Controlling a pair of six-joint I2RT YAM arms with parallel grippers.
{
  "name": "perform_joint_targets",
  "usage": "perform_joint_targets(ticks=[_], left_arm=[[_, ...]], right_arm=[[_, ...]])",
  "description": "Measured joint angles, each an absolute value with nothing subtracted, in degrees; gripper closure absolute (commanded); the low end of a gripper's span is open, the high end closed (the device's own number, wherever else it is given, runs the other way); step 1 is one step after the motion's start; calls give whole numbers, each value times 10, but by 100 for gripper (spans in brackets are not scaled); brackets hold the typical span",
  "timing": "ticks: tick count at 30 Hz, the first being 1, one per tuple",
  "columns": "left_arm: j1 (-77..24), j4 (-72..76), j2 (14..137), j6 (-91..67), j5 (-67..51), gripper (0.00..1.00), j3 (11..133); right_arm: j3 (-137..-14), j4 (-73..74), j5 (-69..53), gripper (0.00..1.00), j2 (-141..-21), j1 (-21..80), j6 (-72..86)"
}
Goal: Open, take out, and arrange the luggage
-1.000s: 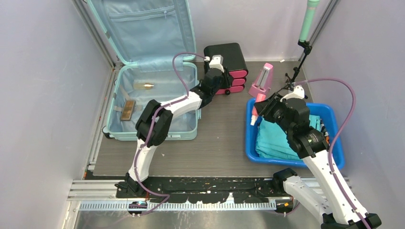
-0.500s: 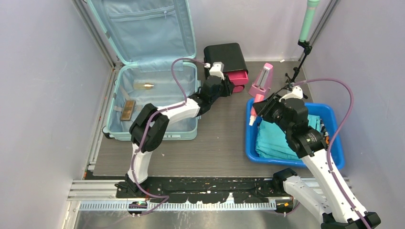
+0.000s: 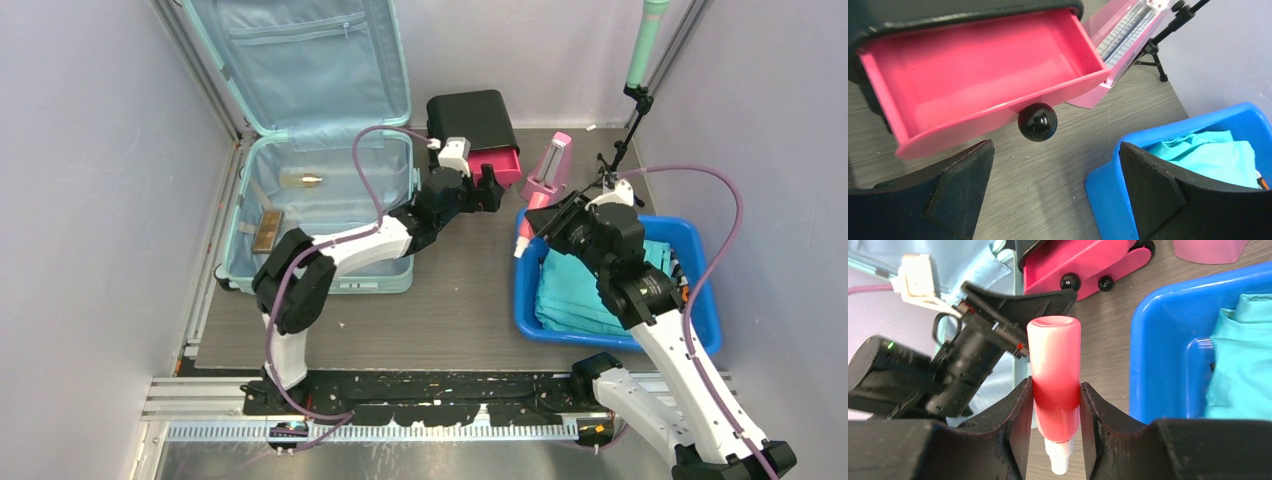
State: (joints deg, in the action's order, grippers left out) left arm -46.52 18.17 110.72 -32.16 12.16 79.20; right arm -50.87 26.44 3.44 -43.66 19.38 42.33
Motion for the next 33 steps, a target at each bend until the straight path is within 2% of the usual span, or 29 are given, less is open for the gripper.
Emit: perform_joint_targets(ticks=[6, 11, 17, 21, 24, 33], left_arm=[[-465, 153, 995, -292, 126, 0, 743], [-465, 113, 838, -230, 176, 0, 669], [-465, -5, 633, -126, 242, 0, 619], [-465, -104, 538, -67, 254, 0, 612], [-465, -193, 492, -37, 255, 0, 604], [-465, -311, 442, 28, 236, 0, 545]], right_arm=[[-507, 214, 33, 85, -458, 194, 491], [-497, 125, 23, 85, -508, 194, 568], [-501, 8, 16, 85, -650, 194, 676], [-530, -34, 30, 83, -745, 198, 741], [-569, -57, 50, 76, -805, 204, 780], [-632, -103, 95, 73, -898, 221, 870]])
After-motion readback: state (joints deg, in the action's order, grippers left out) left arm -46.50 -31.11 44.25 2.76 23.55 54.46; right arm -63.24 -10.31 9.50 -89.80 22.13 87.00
